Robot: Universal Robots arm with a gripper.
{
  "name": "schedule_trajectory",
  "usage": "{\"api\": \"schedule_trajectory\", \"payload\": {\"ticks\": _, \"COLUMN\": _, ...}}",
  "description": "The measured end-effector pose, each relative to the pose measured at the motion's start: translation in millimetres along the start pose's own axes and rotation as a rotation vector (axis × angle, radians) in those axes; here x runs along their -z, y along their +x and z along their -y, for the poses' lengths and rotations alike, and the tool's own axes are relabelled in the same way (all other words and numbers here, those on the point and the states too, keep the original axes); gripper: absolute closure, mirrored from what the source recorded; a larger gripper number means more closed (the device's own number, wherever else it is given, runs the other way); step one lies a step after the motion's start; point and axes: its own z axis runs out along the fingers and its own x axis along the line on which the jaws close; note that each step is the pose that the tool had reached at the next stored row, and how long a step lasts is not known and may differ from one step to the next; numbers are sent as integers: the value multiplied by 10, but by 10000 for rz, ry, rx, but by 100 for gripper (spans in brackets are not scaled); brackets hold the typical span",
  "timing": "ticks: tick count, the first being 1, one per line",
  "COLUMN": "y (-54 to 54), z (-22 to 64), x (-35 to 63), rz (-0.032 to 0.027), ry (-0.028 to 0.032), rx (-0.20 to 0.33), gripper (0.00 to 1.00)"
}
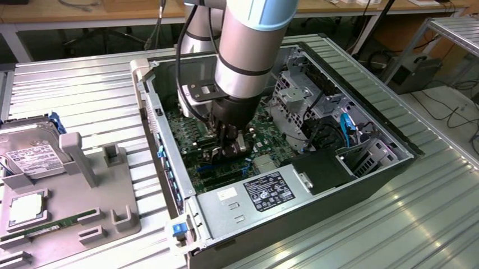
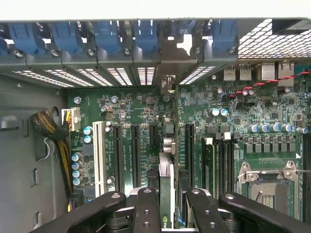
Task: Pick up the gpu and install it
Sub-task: 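Insert the gpu into the slot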
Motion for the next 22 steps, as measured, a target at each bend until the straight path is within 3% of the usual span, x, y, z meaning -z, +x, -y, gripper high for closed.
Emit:
{"api": "schedule_trajectory", "payload": {"ticks": 12, "y": -9, "z": -2, "x": 32, "rz": 8, "ry": 1, "rx": 8, "gripper": 74}}
{"api": "schedule_trajectory", "payload": {"ticks": 22, "y": -24, "z": -39, "x": -10, "rz": 27, "ry": -2, "rx": 19, "gripper": 74}}
